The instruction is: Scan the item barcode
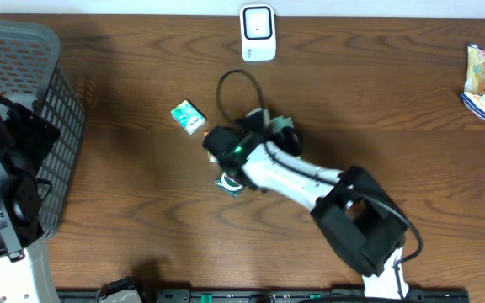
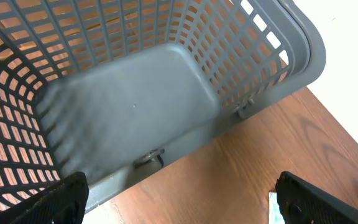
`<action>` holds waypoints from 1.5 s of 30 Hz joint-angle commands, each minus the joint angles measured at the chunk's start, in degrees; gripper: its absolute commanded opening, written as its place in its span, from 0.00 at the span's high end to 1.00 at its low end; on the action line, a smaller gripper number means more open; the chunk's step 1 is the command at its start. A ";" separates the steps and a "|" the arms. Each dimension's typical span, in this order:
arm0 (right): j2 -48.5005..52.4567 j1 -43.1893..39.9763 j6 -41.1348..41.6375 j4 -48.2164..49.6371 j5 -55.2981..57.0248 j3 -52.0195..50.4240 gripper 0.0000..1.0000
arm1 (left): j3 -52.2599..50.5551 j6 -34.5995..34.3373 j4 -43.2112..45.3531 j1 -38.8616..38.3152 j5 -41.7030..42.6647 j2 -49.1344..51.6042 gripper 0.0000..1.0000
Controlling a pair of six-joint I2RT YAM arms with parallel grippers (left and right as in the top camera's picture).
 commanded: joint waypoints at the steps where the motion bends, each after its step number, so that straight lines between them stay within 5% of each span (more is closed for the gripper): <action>1: -1.07 1.75 -0.31 -0.15 -2.51 3.21 0.05 | 0.11 -0.50 -0.22 0.20 -0.33 0.02 0.05; 8: -1.09 -4.68 -2.89 -5.20 -15.76 15.52 0.01 | 0.09 -0.48 -0.22 0.20 -0.33 0.02 0.05; 12: -1.09 -14.99 -12.55 -5.88 -41.22 19.82 0.01 | 0.09 -0.48 -0.22 0.20 -0.33 0.02 0.05; 15: -0.98 -23.65 -20.46 -7.21 -60.61 18.80 0.03 | 0.09 -0.50 -0.22 0.20 -0.33 0.02 0.05; 23: -0.98 -36.52 -24.26 -3.93 -83.06 8.07 0.19 | 0.09 -0.48 -0.22 0.20 -0.33 0.02 0.05; 27: -0.98 -36.76 -21.99 4.26 -84.98 0.31 0.34 | 0.09 -0.48 -0.22 0.20 -0.33 0.02 0.05; 35: -0.98 -34.56 -14.27 15.21 -85.00 -7.21 0.38 | 0.09 -0.48 -0.22 0.20 -0.33 0.02 0.05; 38: -0.98 -33.46 -14.25 15.91 -84.98 -8.02 0.55 | 0.09 -0.48 -0.22 0.20 -0.33 0.02 0.05; 42: -0.98 -32.72 -12.70 16.72 -85.44 -8.02 0.47 | 0.09 -0.48 -0.22 0.20 -0.33 0.02 0.05; 45: -1.01 -32.87 -10.40 17.53 -86.95 -8.00 0.32 | 0.09 -0.50 -0.22 0.20 -0.33 0.02 0.05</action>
